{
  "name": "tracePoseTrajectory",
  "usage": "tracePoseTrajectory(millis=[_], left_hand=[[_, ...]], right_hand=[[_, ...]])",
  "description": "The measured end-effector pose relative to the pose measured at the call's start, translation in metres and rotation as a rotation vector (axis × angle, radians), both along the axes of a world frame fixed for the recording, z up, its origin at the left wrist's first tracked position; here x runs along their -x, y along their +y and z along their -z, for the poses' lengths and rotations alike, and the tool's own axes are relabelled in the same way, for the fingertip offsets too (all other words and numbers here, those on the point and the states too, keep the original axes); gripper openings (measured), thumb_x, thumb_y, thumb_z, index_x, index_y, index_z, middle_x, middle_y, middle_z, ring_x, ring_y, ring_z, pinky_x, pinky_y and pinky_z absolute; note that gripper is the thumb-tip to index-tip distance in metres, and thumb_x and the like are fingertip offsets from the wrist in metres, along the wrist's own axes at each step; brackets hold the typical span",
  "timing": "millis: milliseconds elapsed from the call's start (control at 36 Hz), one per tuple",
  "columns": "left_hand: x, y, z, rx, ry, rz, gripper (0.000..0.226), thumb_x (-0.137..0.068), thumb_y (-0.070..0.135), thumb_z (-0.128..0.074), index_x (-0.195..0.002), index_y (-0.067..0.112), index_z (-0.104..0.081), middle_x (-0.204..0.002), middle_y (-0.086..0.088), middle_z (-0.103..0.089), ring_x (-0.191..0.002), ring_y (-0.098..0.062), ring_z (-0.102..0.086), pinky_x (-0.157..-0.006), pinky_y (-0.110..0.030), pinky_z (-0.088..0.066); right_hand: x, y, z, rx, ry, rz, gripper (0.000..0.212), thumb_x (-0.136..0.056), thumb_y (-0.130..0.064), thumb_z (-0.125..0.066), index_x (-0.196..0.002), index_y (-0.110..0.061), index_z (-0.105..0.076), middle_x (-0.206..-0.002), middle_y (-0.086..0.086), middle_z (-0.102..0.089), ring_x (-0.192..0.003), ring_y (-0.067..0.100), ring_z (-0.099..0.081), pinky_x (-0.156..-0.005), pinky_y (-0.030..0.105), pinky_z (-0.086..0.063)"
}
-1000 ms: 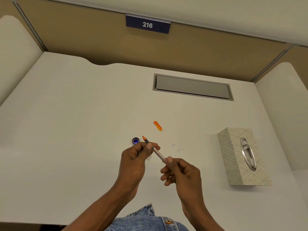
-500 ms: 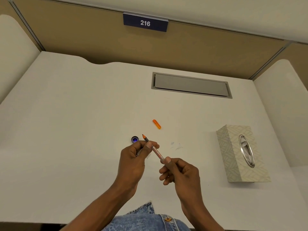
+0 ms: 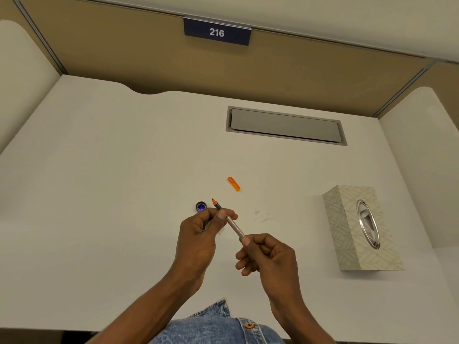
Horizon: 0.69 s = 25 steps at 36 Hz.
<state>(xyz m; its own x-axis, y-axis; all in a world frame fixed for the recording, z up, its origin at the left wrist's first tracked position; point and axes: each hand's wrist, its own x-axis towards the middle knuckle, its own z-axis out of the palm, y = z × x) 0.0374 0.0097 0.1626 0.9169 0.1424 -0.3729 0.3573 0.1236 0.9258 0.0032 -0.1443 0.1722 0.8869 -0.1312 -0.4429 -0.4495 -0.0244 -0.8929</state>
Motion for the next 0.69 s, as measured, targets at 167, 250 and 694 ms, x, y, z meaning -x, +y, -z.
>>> tracePoseTrajectory(millis=[167, 250, 694], left_hand=[[-0.0002, -0.0002, -0.0013, 0.021, 0.002, 0.005, 0.024, -0.104, 0.028, -0.062, -0.096, 0.024, -0.085, -0.107, 0.008, -0.083, -0.118, -0.012, -0.072, -0.107, -0.030, -0.047], [-0.0006, -0.0010, -0.0014, 0.014, 0.010, 0.000, 0.024, -0.103, 0.028, -0.062, -0.097, 0.024, -0.085, -0.106, 0.009, -0.083, -0.115, -0.011, -0.072, -0.103, -0.026, -0.047], [0.0004, -0.0004, -0.0019, 0.013, 0.019, 0.016, 0.025, -0.105, 0.028, -0.061, -0.099, 0.024, -0.084, -0.107, 0.010, -0.083, -0.117, -0.010, -0.072, -0.104, -0.025, -0.047]], right_hand=[[0.0011, 0.0014, -0.0005, -0.057, -0.003, 0.023, 0.015, -0.097, -0.023, -0.072, -0.102, -0.014, -0.082, -0.078, 0.016, -0.079, -0.063, 0.028, -0.073, -0.059, 0.032, -0.062], [0.0004, 0.0012, -0.0014, -0.058, -0.007, 0.018, 0.016, -0.093, -0.016, -0.079, -0.108, -0.014, -0.078, -0.079, 0.015, -0.080, -0.065, 0.030, -0.074, -0.061, 0.032, -0.062], [0.0018, 0.0015, 0.0001, -0.038, 0.007, -0.001, 0.015, -0.100, -0.023, -0.068, -0.102, -0.015, -0.081, -0.078, 0.014, -0.080, -0.064, 0.028, -0.073, -0.059, 0.032, -0.061]])
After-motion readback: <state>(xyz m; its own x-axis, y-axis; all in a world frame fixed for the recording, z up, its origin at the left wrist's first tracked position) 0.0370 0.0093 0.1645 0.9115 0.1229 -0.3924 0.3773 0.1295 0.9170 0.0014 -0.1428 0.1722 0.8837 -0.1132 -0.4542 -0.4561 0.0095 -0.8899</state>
